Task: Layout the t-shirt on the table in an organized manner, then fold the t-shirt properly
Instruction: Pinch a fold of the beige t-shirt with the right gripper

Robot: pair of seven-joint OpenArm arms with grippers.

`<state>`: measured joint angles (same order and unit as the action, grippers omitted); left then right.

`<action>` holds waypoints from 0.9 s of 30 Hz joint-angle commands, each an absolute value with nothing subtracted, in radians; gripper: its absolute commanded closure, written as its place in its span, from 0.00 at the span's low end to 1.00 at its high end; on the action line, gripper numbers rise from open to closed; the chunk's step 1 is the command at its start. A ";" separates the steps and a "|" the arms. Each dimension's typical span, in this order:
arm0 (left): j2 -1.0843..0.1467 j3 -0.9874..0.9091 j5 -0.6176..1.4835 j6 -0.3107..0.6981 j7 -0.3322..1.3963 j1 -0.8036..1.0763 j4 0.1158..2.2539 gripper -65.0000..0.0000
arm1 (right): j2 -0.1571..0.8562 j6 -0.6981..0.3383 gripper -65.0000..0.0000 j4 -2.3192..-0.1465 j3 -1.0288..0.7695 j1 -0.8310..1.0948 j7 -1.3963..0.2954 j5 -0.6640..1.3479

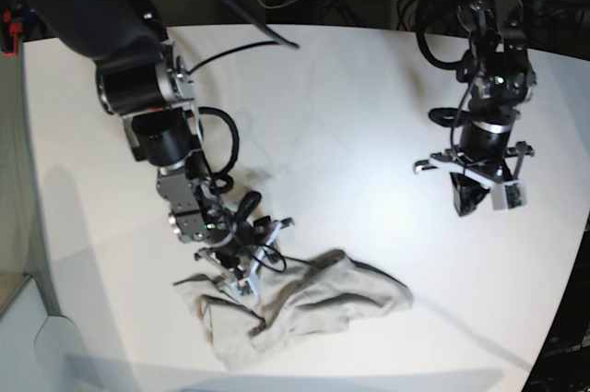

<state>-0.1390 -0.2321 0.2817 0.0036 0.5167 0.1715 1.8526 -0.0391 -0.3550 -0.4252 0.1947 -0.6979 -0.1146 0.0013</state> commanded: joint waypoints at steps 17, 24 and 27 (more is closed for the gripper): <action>-0.140 -0.283 0.285 0.004 0.489 0.162 1.868 1.00 | -0.051 -0.367 0.96 -0.441 0.194 -0.737 -0.088 0.012; -0.139 -0.278 0.286 0.004 0.489 0.162 1.868 1.00 | -0.031 -0.371 0.96 -0.470 0.194 -0.693 -0.104 0.012; -0.139 -0.280 0.285 0.004 0.489 0.162 1.868 1.00 | -0.031 -0.374 0.96 -0.550 0.194 -0.648 -0.157 0.012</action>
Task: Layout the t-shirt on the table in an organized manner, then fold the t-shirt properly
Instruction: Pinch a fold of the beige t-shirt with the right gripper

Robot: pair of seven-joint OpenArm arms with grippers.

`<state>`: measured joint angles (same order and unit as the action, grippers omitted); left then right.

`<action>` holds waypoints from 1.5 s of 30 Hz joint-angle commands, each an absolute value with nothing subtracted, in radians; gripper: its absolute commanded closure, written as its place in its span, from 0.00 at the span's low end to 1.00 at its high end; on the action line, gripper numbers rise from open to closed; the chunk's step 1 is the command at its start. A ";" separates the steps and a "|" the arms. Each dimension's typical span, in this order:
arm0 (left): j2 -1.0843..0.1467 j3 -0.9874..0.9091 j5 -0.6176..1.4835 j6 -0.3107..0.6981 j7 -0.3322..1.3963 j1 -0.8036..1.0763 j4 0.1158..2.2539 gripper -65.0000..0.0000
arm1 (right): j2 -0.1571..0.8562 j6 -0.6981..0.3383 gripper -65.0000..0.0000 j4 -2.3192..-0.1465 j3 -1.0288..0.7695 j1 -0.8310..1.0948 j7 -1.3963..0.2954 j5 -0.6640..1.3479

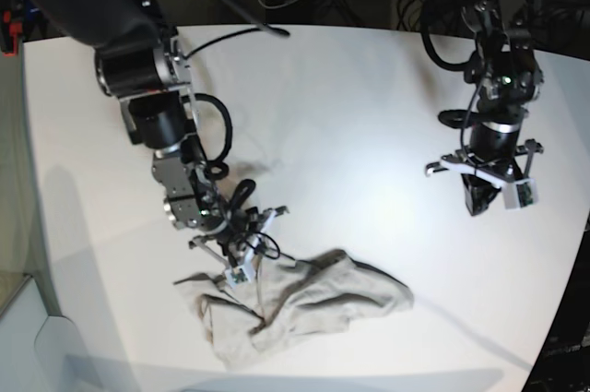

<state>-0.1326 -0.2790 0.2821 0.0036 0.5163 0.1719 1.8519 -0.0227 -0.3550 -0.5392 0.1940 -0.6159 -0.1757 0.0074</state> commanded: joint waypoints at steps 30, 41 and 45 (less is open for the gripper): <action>-0.139 -0.285 0.288 0.004 0.489 0.163 1.873 1.00 | -0.028 -0.369 0.41 -0.627 0.194 -0.656 -0.234 0.012; -0.139 -0.285 0.289 0.004 0.489 0.163 1.873 1.00 | -0.031 -0.369 0.37 -0.493 0.193 -0.693 -0.111 0.013; -0.139 -0.285 0.289 0.004 0.489 0.163 1.871 1.00 | -0.031 -0.367 0.37 -0.492 0.191 -0.694 -0.105 0.013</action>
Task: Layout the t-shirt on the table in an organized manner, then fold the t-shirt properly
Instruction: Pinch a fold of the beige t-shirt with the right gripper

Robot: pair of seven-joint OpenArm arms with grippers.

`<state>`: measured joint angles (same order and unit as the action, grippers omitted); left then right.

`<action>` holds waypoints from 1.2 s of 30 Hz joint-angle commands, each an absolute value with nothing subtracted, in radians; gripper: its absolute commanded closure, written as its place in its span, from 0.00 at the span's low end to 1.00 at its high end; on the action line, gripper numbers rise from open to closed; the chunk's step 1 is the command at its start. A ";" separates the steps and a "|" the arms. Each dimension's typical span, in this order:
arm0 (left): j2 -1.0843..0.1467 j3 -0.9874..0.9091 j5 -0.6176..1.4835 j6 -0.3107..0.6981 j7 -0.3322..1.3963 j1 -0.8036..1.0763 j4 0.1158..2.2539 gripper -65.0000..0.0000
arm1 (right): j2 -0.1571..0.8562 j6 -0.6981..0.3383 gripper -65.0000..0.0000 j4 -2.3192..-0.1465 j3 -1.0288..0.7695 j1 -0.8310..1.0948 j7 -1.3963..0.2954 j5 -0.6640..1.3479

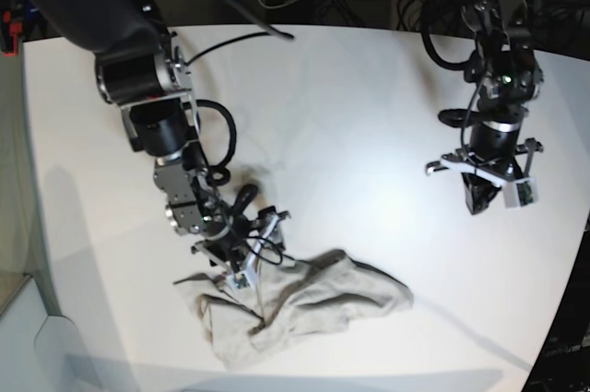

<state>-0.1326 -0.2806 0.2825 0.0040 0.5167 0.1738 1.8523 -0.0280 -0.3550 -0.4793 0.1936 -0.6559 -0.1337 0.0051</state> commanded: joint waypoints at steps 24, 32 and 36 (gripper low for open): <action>-0.139 -0.285 0.286 0.004 0.489 0.168 1.867 1.00 | -0.048 -0.214 0.84 -0.392 0.191 -0.717 0.058 0.013; -0.137 -0.285 0.285 0.004 0.489 0.165 1.867 1.00 | -0.074 -0.216 0.96 -0.392 0.197 -0.713 0.051 0.013; -0.140 -0.285 0.285 0.004 0.489 0.170 1.867 1.00 | -0.077 -0.216 0.96 -0.392 0.197 -0.710 0.053 0.013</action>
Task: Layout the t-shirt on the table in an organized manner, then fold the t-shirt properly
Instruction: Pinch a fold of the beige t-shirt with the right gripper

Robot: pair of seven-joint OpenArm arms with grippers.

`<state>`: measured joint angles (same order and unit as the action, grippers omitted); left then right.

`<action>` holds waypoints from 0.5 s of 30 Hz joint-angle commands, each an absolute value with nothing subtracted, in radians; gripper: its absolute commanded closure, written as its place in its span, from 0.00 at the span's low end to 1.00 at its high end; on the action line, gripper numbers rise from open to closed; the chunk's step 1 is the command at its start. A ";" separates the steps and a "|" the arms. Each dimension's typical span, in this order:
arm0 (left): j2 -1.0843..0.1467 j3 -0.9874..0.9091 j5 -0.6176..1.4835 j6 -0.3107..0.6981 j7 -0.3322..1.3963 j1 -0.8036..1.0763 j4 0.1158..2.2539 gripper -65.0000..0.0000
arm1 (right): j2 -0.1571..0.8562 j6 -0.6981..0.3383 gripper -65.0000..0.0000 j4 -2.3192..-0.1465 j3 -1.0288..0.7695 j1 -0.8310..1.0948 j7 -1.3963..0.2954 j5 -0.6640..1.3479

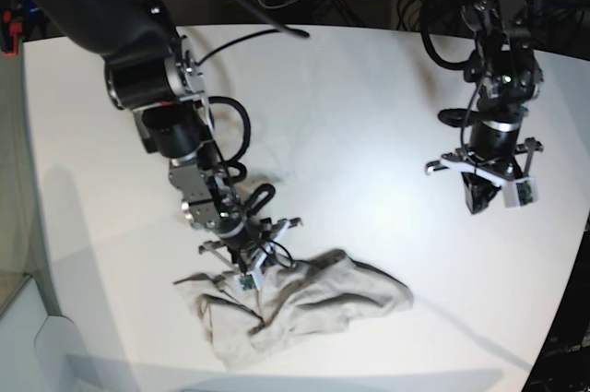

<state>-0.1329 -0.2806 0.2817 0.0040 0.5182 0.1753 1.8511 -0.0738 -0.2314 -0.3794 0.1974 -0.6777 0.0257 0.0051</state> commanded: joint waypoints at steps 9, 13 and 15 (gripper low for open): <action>-0.139 -0.285 0.285 0.004 0.489 0.171 1.853 1.00 | -0.073 -0.216 0.96 -0.412 0.194 -0.682 0.045 0.013; -0.139 -0.285 0.285 0.004 0.489 0.171 1.853 1.00 | -0.070 -0.217 0.96 -0.498 0.194 -0.634 0.001 0.013; -0.139 -0.285 0.285 0.004 0.489 0.171 1.854 1.00 | -0.061 -0.232 0.96 -0.572 0.194 -0.596 -0.027 0.013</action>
